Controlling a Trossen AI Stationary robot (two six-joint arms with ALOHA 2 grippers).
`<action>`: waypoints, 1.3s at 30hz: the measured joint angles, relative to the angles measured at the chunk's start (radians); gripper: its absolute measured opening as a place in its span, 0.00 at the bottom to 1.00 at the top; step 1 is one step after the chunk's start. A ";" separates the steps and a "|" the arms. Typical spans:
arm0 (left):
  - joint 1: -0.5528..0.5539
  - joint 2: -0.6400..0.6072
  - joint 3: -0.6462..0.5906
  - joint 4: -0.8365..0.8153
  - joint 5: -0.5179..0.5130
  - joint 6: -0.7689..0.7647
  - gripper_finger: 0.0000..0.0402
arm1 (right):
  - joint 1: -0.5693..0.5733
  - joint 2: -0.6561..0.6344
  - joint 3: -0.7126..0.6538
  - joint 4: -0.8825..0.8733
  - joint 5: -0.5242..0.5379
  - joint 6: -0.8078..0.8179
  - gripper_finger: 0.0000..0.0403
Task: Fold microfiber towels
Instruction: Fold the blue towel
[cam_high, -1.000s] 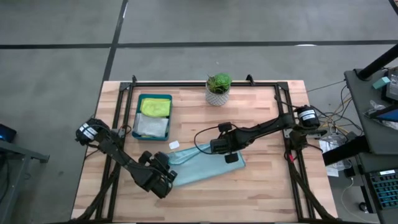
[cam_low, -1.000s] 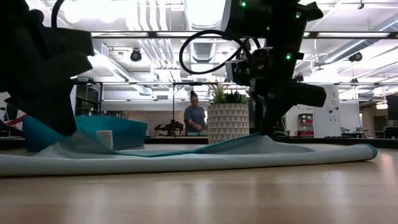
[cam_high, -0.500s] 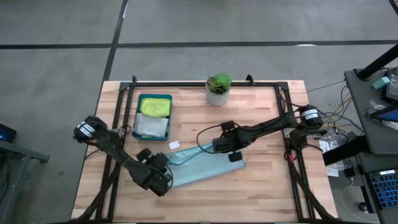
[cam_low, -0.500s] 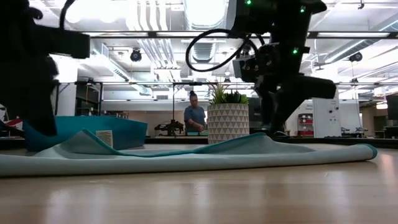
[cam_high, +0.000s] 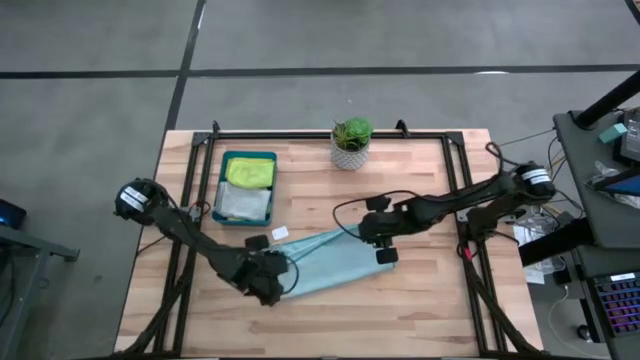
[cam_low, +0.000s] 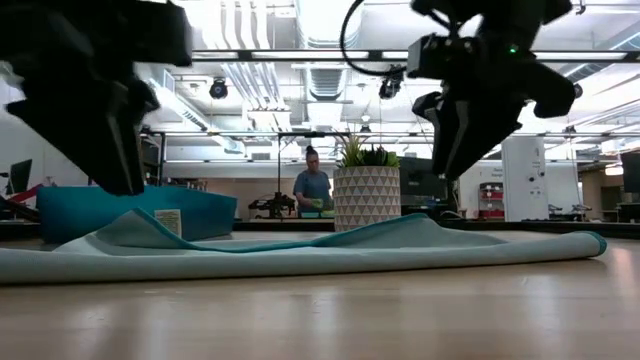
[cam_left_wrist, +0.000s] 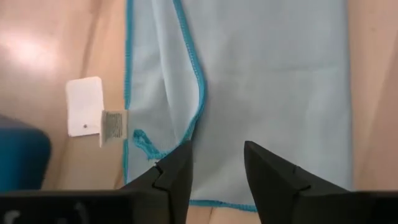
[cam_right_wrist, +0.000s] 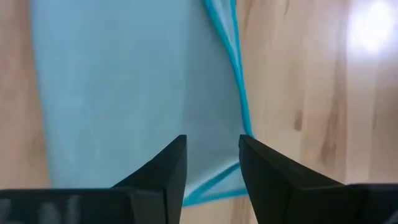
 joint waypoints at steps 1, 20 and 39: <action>0.015 -0.003 0.002 0.001 0.031 0.022 0.33 | 0.000 -0.023 -0.024 0.036 -0.001 0.002 0.34; 0.130 0.005 -0.053 -0.010 0.086 0.320 0.40 | -0.011 -0.167 -0.178 0.232 0.001 0.032 0.36; 0.149 0.004 -0.030 -0.175 0.116 0.017 0.02 | -0.011 -0.162 -0.178 0.261 0.002 0.035 0.36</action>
